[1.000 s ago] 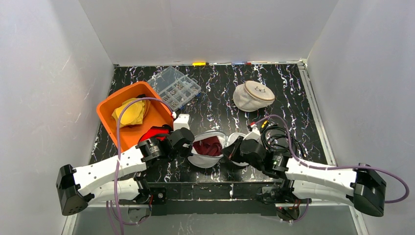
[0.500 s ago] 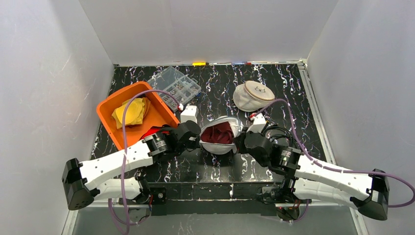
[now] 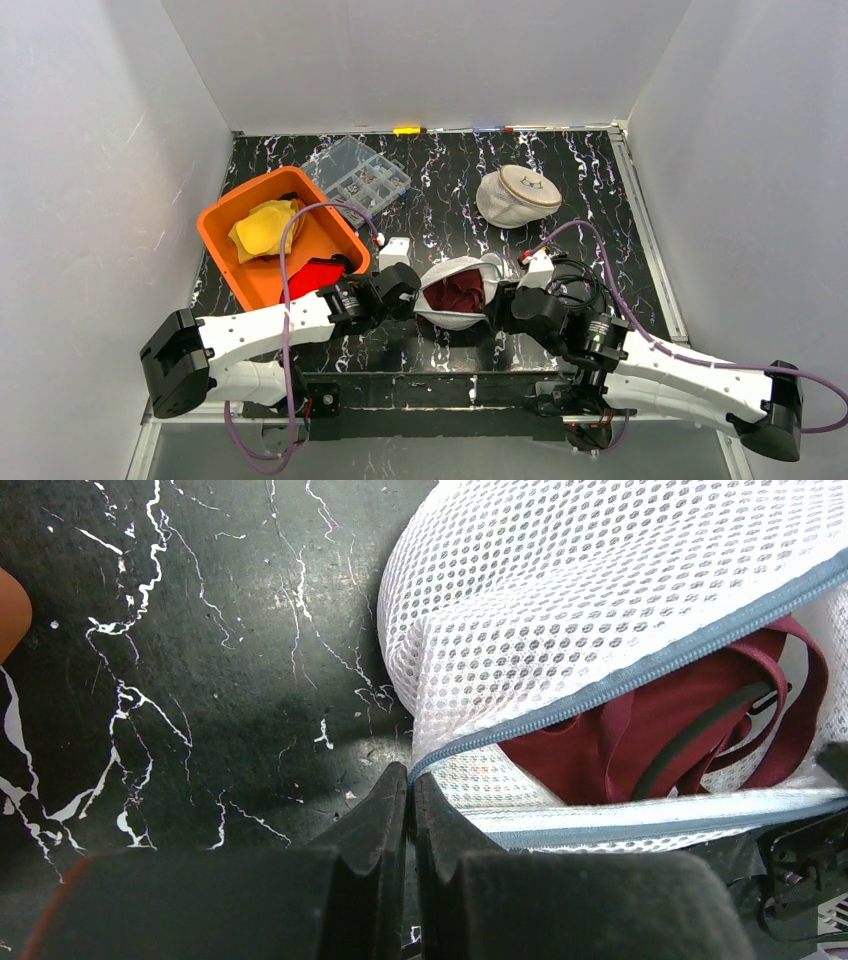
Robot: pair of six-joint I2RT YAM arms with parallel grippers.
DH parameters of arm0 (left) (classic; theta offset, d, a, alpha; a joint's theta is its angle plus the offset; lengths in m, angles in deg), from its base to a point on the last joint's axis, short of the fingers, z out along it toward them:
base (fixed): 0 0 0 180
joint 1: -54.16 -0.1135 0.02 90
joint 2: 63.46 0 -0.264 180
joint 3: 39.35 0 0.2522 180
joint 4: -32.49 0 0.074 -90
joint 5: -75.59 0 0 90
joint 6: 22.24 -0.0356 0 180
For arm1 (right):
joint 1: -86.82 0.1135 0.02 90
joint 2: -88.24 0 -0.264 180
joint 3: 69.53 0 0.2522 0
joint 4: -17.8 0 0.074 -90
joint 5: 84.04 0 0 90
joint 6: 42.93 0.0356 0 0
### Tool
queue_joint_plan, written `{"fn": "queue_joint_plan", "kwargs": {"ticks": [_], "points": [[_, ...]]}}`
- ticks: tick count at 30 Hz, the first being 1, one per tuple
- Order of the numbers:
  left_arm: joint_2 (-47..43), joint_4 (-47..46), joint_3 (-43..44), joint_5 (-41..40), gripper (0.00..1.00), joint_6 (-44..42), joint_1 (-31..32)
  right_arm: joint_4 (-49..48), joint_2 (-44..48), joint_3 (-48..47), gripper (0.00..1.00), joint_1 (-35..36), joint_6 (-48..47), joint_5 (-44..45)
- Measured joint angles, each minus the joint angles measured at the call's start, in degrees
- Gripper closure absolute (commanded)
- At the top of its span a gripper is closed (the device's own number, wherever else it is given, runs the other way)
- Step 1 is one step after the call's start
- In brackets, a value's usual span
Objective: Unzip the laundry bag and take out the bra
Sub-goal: Open the laundry bag at the center of the board.
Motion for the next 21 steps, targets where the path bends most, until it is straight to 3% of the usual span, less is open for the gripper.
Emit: {"fn": "queue_joint_plan", "kwargs": {"ticks": [4,9,12,21], "points": [[0.0,0.4,0.3,0.1,1.00,-0.4,-0.1,6.8,1.1,-6.4,0.32,0.0,-1.6,-0.6],[0.1,1.0,1.2,0.3,1.00,-0.8,-0.1,9.9,-0.7,-17.6,0.32,0.0,-5.3,-2.0],[0.3,1.4,1.7,0.4,1.00,-0.8,-0.1,8.2,-3.7,-21.1,0.33,0.0,-7.0,-3.9],[1.3,1.7,2.7,1.5,1.00,-0.8,-0.1,-1.4,-18.8,-20.2,0.35,0.0,-10.8,-6.1]]}}
